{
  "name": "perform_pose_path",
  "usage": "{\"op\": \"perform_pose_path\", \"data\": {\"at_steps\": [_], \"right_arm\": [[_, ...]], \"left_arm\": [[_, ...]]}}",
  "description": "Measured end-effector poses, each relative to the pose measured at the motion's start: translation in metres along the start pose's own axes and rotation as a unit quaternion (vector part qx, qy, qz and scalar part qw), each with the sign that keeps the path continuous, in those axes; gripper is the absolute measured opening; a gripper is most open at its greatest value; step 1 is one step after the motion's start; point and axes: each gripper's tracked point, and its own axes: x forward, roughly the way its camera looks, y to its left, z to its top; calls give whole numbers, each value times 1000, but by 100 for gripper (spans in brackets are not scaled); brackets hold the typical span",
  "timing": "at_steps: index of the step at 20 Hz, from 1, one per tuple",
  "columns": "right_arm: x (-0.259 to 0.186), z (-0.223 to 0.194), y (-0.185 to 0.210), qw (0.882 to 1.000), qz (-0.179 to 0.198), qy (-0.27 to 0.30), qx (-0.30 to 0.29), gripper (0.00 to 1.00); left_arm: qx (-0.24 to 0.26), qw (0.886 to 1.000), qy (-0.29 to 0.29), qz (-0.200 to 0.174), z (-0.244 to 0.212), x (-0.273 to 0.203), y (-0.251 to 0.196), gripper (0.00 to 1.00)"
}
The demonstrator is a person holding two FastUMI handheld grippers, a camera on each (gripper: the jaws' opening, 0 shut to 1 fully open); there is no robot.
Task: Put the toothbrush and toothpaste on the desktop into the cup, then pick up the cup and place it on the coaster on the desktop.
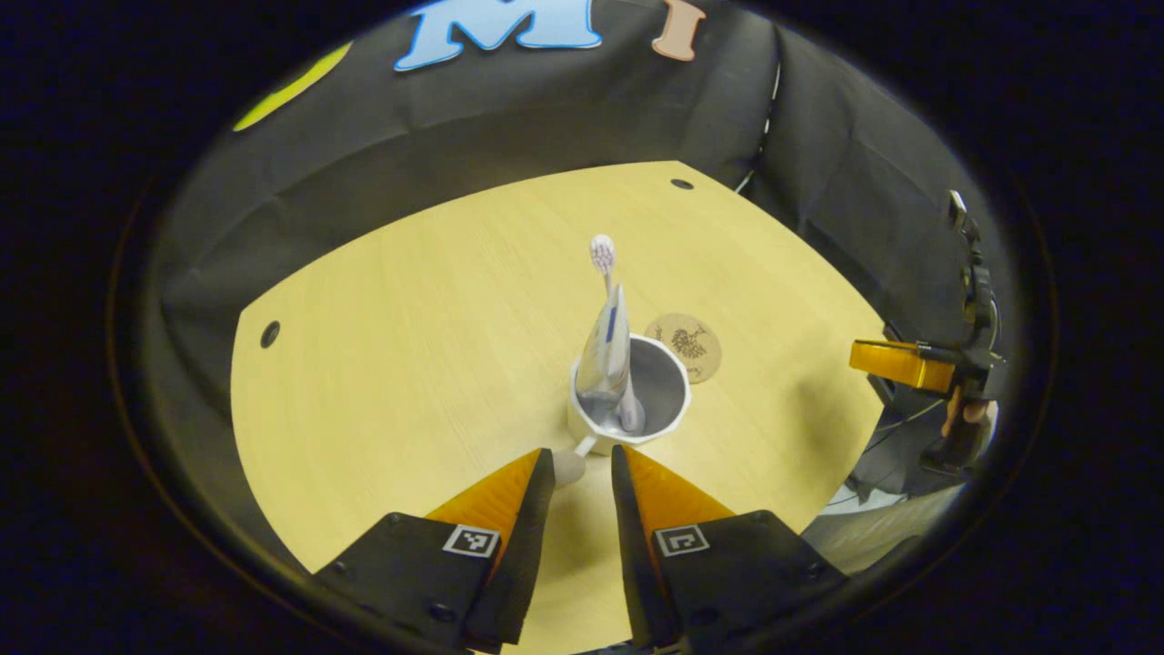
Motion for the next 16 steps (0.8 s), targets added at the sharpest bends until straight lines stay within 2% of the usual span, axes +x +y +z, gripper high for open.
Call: {"op": "perform_pose_path", "data": {"at_steps": [6,8,9,10,11,12,14,16], "right_arm": [[5,-3,-30,998,-27,5,59,20],[5,-1,-34,997,-32,2,66,20],[5,-1,-36,997,-35,0,70,20],[5,-1,-39,996,-38,1,74,20],[4,-2,-41,996,-42,2,80,20],[3,-4,-45,995,-45,3,85,20],[2,-8,-53,994,-55,4,100,20],[-1,-11,-61,991,-65,4,118,20]], "left_arm": [[92,995,39,-20,-5,-7,12,48],[123,991,51,-26,-4,-13,21,44],[137,989,58,-28,-4,-15,27,49],[151,986,64,-32,-2,-16,31,44],[166,983,71,-36,-2,-17,35,49],[182,979,78,-40,-1,-18,36,44],[212,971,97,-49,-1,-20,44,54],[245,961,114,-57,0,-25,56,51]]}}
